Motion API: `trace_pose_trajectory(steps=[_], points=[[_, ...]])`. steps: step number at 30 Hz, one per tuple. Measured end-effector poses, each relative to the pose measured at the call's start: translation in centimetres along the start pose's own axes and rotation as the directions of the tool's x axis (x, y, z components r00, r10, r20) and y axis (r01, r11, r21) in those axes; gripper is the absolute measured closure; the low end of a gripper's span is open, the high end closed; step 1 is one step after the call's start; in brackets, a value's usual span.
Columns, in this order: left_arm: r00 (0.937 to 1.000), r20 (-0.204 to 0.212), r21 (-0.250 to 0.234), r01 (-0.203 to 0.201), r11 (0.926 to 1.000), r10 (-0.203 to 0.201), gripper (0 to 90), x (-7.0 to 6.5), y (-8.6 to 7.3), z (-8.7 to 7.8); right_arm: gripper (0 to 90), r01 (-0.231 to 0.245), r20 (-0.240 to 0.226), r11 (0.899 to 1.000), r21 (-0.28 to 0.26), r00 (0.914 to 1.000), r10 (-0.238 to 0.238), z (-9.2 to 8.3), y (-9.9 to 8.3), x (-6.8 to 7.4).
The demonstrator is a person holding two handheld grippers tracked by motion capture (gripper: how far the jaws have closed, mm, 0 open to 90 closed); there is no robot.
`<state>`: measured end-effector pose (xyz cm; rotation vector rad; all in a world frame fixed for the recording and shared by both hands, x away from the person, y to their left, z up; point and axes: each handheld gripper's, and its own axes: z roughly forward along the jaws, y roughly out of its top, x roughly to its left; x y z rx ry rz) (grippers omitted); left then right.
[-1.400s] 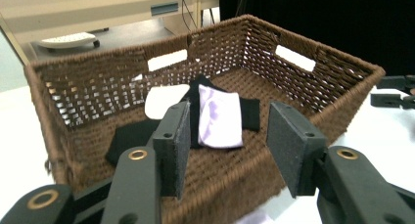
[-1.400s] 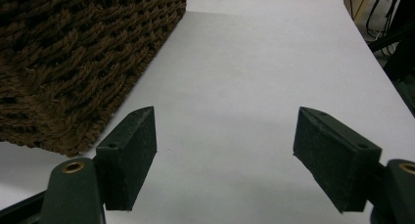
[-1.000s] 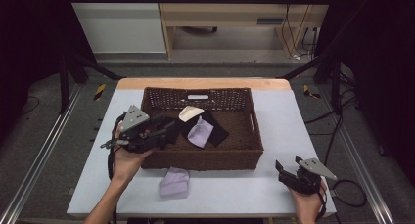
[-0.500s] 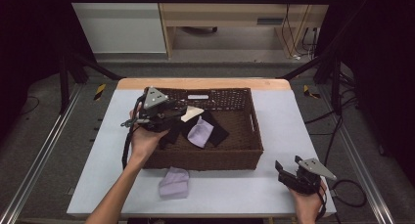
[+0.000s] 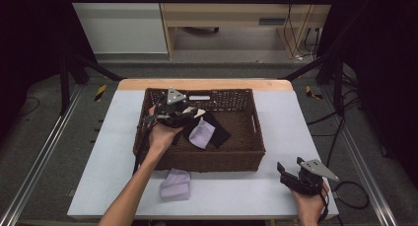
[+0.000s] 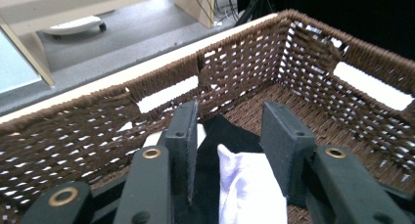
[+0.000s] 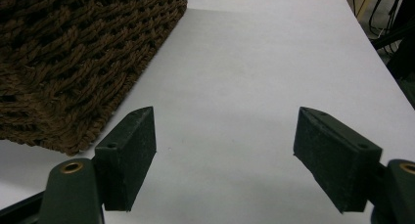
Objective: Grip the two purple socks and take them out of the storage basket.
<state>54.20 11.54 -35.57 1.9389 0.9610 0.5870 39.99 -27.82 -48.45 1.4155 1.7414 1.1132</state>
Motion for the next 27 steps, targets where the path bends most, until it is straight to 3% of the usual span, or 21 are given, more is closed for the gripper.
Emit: trace_pose_trajectory(steps=[9, 16, 22, 23, 24, 27], points=[[0.9997, -0.007, 0.079, -0.022, 0.9967, 0.022, 61.4, 0.0, -0.9, 2.1, 24.2, -0.009, -0.004, 1.0, 0.002, 1.0, 0.009, 0.0, 0.0, 0.0], [0.999, -0.008, 0.141, -0.042, 0.9891, 0.044, 62.0, -0.3, -1.6, 3.2, 24.3, 0.0, -0.001, 1.0, 0.002, 1.0, 0.0, 0.0, 0.0, 0.0], [0.997, 0.027, 0.196, -0.077, 0.9776, 0.073, 62.2, -0.8, -2.0, 3.9, 24.4, 0.003, 0.0, 1.0, 0.004, 1.0, -0.003, 0.1, 0.0, 0.0], [0.9953, 0.037, 0.231, -0.095, 0.9683, 0.089, 61.9, -0.8, -2.1, 4.2, 24.4, 0.004, 0.0, 1.0, 0.002, 1.0, -0.004, 0.0, 0.0, 0.0], [0.9953, 0.037, 0.231, -0.095, 0.9683, 0.089, 61.6, -0.8, -2.1, 4.2, 24.4, 0.004, 0.0, 1.0, 0.002, 1.0, -0.004, 0.0, 0.0, 0.0], [0.9936, 0.04, 0.263, -0.112, 0.9583, 0.105, 58.8, -1.0, -2.3, 4.6, 24.4, 0.001, -0.001, 1.0, 0.008, 1.0, -0.001, 0.0, 0.0, 0.0]])
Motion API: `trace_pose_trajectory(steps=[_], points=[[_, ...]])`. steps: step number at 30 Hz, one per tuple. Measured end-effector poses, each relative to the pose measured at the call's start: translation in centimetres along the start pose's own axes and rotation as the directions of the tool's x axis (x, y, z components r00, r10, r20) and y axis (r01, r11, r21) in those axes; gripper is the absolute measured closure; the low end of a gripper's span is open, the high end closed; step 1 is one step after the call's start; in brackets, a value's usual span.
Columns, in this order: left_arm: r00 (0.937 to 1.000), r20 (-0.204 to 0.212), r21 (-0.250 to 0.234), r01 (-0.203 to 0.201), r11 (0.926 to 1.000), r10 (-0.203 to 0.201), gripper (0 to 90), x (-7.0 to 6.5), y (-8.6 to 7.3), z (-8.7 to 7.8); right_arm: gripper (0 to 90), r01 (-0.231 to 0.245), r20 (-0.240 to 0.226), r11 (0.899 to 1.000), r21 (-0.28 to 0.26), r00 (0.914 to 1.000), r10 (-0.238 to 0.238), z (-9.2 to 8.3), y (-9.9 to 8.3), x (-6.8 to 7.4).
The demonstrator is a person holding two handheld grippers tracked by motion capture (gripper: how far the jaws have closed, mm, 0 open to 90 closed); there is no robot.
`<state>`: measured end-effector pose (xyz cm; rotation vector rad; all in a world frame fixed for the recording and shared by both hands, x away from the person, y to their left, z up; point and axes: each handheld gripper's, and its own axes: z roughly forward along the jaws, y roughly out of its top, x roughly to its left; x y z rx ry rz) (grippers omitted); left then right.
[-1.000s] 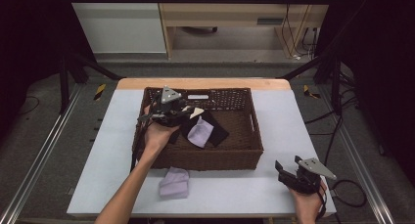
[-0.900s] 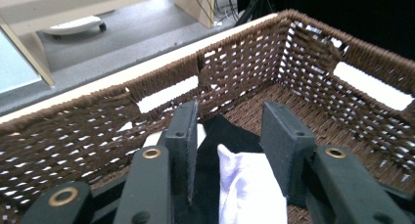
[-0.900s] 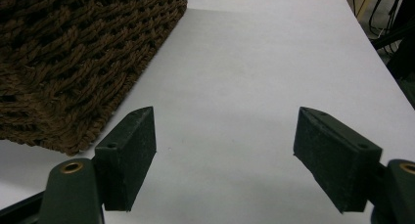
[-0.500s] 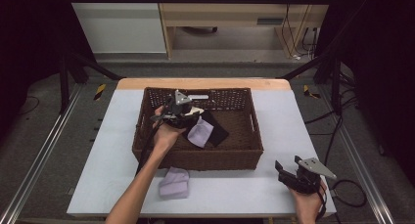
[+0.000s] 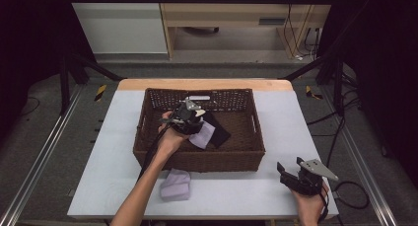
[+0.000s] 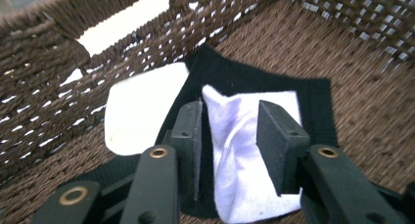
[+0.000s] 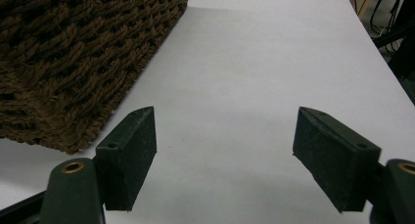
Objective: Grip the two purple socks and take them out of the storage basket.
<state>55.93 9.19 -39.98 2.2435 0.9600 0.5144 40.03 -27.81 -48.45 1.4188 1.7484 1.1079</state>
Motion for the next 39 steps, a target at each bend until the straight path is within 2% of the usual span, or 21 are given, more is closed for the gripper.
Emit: trace_pose_trajectory(steps=[2, 4, 9, 14, 19, 20, 23, 25, 27, 30, 32, 35, 39], points=[[0.9999, -0.012, 0.033, -0.008, 0.9994, 0.009, 58.0, -0.1, 0.0, 0.3, 24.4, 0.003, 0.0, 1.0, -0.005, 1.0, -0.003, 0.0, 0.0, 0.0], [1.0, -0.005, 0.053, -0.001, 0.9986, 0.001, 57.9, -0.1, -0.1, 0.6, 24.4, 0.003, 0.0, 1.0, -0.005, 1.0, -0.003, 0.0, 0.0, 0.0], [0.9999, 0.007, 0.093, -0.013, 0.9956, 0.013, 57.0, -0.1, -0.1, 1.0, 24.4, 0.006, 0.001, 1.0, -0.002, 1.0, -0.006, 0.0, 0.0, 0.0], [0.9995, -0.01, 0.13, -0.028, 0.9912, 0.029, 57.5, -0.3, -0.1, 1.4, 24.4, 0.005, 0.0, 1.0, 0.0, 1.0, -0.005, 0.0, 0.0, 0.0], [0.9997, 0.008, 0.157, -0.023, 0.9873, 0.022, 65.2, -0.3, -0.2, 1.6, 24.7, 0.007, -0.002, 1.0, 0.002, 1.0, -0.007, 0.1, 0.0, 0.1], [0.9998, 0.019, 0.175, -0.008, 0.9846, 0.005, 68.9, -0.2, -0.2, 1.7, 24.9, 0.006, -0.001, 1.0, 0.002, 1.0, -0.006, 0.1, 0.0, 0.1], [0.9997, 0.022, 0.192, 0.005, 0.9813, -0.01, 73.2, -0.1, -0.2, 1.8, 24.9, 0.007, -0.002, 1.0, 0.003, 1.0, -0.007, 0.1, 0.0, 0.1], [0.9991, 0.033, 0.209, 0.017, 0.9777, -0.025, 81.0, 0.0, -0.2, 1.9, 25.1, 0.005, -0.004, 1.0, 0.004, 1.0, -0.005, 0.1, 0.0, 0.0], [0.999, 0.035, 0.21, 0.02, 0.9775, -0.028, 83.2, 0.0, -0.2, 1.9, 25.2, 0.004, -0.004, 1.0, 0.004, 1.0, -0.004, 0.1, 0.0, 0.0], [0.999, 0.036, 0.202, 0.019, 0.9792, -0.027, 85.9, 0.1, -0.2, 1.8, 25.2, 0.006, -0.005, 1.0, 0.001, 1.0, -0.006, 0.0, 0.0, 0.0], [0.9987, 0.042, 0.171, 0.022, 0.9851, -0.03, 86.0, 0.0, -0.2, 1.5, 25.2, 0.008, -0.004, 1.0, 0.0, 1.0, -0.008, 0.0, 0.0, 0.0], [0.9975, 0.057, 0.092, 0.036, 0.9951, -0.042, 86.3, 0.2, -0.2, 0.8, 25.3, 0.007, -0.004, 1.0, -0.004, 1.0, -0.007, 0.0, 0.0, 0.0], [0.9961, 0.062, 0.0, 0.062, 0.9981, -0.062, 86.4, 0.5, -0.4, -0.2, 25.3, 0.003, -0.004, 1.0, -0.005, 1.0, -0.003, 0.0, 0.0, 0.0]])
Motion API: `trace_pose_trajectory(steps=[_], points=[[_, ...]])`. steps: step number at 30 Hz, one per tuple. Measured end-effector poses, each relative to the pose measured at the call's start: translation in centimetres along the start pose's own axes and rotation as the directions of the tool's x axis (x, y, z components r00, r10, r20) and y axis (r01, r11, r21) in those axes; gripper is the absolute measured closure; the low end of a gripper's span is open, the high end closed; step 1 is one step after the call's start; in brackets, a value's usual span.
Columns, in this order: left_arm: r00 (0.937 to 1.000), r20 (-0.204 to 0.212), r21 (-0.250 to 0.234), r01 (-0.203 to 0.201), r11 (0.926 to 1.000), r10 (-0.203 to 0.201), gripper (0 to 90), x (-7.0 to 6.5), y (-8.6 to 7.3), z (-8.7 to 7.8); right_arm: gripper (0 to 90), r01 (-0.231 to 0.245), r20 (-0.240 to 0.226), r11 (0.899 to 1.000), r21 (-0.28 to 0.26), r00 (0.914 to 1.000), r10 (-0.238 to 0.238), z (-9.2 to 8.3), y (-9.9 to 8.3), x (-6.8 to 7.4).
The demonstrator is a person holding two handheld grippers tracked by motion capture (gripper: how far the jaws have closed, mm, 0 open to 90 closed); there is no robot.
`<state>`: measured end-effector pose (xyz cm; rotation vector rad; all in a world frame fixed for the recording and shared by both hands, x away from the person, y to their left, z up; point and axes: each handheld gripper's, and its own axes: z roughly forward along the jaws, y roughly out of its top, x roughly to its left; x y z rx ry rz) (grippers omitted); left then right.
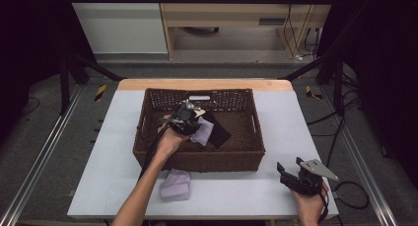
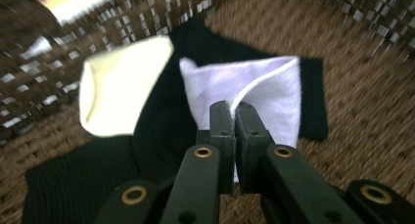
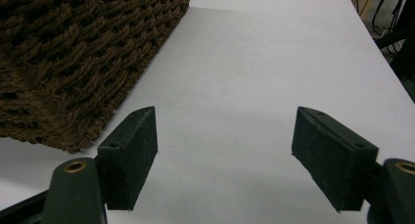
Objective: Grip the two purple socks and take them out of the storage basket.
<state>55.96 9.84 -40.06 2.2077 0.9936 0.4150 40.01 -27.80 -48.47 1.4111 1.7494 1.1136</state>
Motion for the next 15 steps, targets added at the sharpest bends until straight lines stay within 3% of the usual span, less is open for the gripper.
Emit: trace_pose_trajectory(steps=[7, 10, 15], points=[[0.9994, -0.032, -0.113, 0.006, 0.9936, -0.009, 86.5, 0.1, -0.2, -1.1, 25.4, 0.001, -0.002, 1.0, -0.001, 1.0, -0.001, 0.0, 0.0, 0.0], [0.9985, -0.039, -0.167, 0.032, 0.9854, -0.039, 86.6, 0.3, -0.3, -1.7, 25.4, 0.0, -0.001, 1.0, -0.001, 1.0, 0.0, 0.0, 0.0, 0.0], [0.9982, -0.047, -0.258, 0.024, 0.9658, -0.038, 86.9, 0.3, -0.2, -2.7, 25.5, 0.005, 0.0, 1.0, 0.0, 1.0, -0.005, 0.0, 0.0, 0.0]])
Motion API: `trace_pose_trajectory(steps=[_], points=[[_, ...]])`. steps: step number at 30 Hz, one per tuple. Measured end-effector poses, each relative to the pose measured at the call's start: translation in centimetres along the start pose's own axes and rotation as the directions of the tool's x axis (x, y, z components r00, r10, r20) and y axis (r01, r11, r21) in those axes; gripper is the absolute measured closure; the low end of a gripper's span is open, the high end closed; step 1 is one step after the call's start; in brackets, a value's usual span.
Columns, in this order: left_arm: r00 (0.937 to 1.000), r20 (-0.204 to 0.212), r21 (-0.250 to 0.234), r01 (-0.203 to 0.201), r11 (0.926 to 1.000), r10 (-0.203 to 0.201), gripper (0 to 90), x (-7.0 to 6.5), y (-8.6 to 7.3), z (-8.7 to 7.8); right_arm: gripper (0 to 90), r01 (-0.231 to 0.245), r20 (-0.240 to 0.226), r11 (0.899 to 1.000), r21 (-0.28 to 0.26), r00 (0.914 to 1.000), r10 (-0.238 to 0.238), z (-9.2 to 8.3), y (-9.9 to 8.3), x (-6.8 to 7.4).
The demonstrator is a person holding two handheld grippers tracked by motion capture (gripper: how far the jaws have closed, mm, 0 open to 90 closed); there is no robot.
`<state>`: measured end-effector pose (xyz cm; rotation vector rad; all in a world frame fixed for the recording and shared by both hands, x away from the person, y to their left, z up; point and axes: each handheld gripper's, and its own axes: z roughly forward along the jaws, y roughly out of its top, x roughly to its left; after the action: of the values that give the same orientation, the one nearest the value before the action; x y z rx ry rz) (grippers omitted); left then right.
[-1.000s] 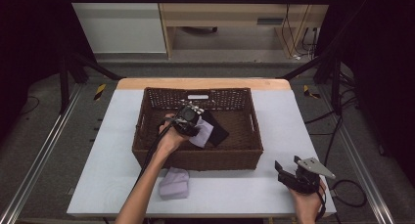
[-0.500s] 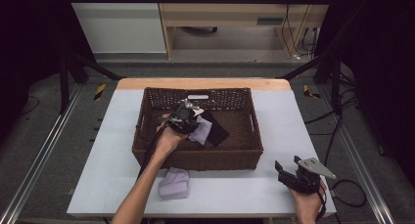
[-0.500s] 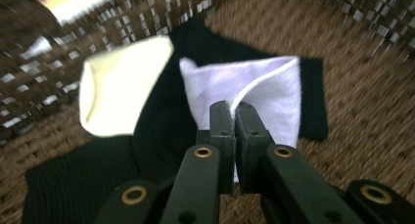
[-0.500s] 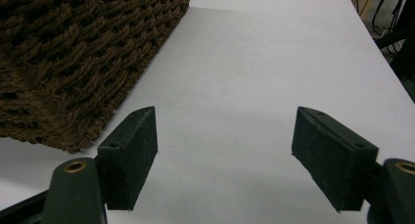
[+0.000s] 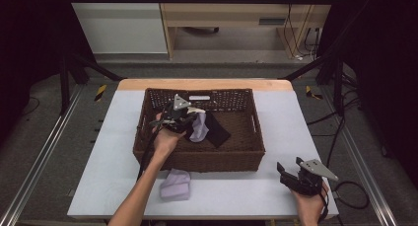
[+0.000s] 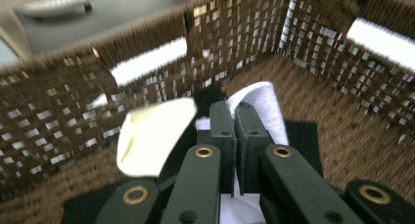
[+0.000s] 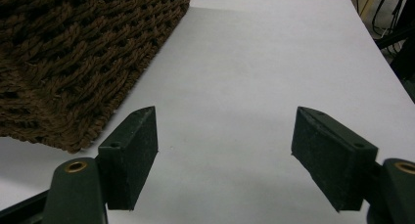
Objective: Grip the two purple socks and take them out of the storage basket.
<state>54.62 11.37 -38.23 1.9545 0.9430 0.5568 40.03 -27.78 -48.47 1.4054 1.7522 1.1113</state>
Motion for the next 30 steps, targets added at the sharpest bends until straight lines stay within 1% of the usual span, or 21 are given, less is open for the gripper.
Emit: trace_pose_trajectory(steps=[2, 4, 8, 12, 15, 17, 20, 24, 25, 26, 27, 28, 30], points=[[1.0, 0.004, -0.029, -0.001, 0.9996, 0.001, 86.9, 0.0, 0.2, -0.4, 25.6, 0.0, -0.001, 1.0, 0.0, 1.0, 0.0, 0.0, 0.0, 0.0], [0.9999, 0.011, -0.053, 0.012, 0.9985, -0.012, 86.9, -0.1, 0.4, -0.9, 25.5, -0.003, -0.001, 1.0, 0.0, 1.0, 0.003, 0.0, 0.0, 0.0], [0.9996, 0.026, -0.101, 0.012, 0.9948, -0.01, 86.9, -0.2, 0.8, -2.4, 25.6, 0.0, 0.0, 1.0, 0.001, 1.0, 0.0, 0.0, 0.0, 0.0], [0.9993, 0.035, -0.146, 0.019, 0.9891, -0.014, 86.9, -0.3, 1.1, -4.3, 25.6, 0.003, 0.0, 1.0, 0.0, 1.0, -0.003, 0.0, 0.0, 0.0], [0.9987, 0.047, -0.18, 0.026, 0.9834, -0.017, 86.9, -0.3, 1.2, -5.7, 25.7, -0.002, 0.001, 1.0, 0.003, 1.0, 0.002, 0.0, 0.0, 0.0], [0.9972, 0.072, -0.194, 0.033, 0.9805, -0.02, 86.9, -0.4, 1.3, -6.6, 25.7, -0.002, 0.001, 1.0, 0.004, 1.0, 0.002, 0.0, 0.0, 0.1], [0.9964, 0.085, -0.215, 0.026, 0.9762, -0.008, 86.9, -0.5, 1.4, -7.8, 25.7, -0.002, 0.002, 1.0, 0.006, 1.0, 0.002, 0.0, 0.0, 0.1], [0.9961, 0.088, -0.245, 0.016, 0.9693, 0.006, 86.9, -0.7, 1.6, -9.5, 25.7, -0.003, 0.002, 1.0, 0.004, 1.0, 0.003, 0.0, 0.0, 0.0], [0.996, 0.089, -0.254, 0.013, 0.9671, 0.01, 86.9, -0.7, 1.6, -9.9, 25.7, -0.003, 0.002, 1.0, 0.004, 1.0, 0.003, 0.0, 0.0, 0.0], [0.9961, 0.087, -0.272, 0.008, 0.9623, 0.017, 86.9, -0.9, 1.7, -10.8, 25.7, -0.003, 0.002, 1.0, 0.007, 1.0, 0.003, 0.0, 0.0, 0.1], [0.9961, 0.087, -0.272, 0.008, 0.9623, 0.017, 86.9, -0.9, 1.7, -10.8, 25.7, -0.003, 0.002, 1.0, 0.007, 1.0, 0.003, 0.0, 0.0, 0.1], [0.9959, 0.088, -0.278, 0.003, 0.9605, 0.022, 86.9, -0.9, 1.8, -11.3, 25.7, -0.002, 0.002, 1.0, 0.007, 1.0, 0.002, 0.0, 0.0, 0.1], [0.9956, 0.086, -0.296, -0.01, 0.9552, 0.037, 86.9, -1.2, 2.0, -12.2, 25.7, -0.004, 0.003, 1.0, 0.007, 1.0, 0.004, 0.0, 0.0, 0.1]])
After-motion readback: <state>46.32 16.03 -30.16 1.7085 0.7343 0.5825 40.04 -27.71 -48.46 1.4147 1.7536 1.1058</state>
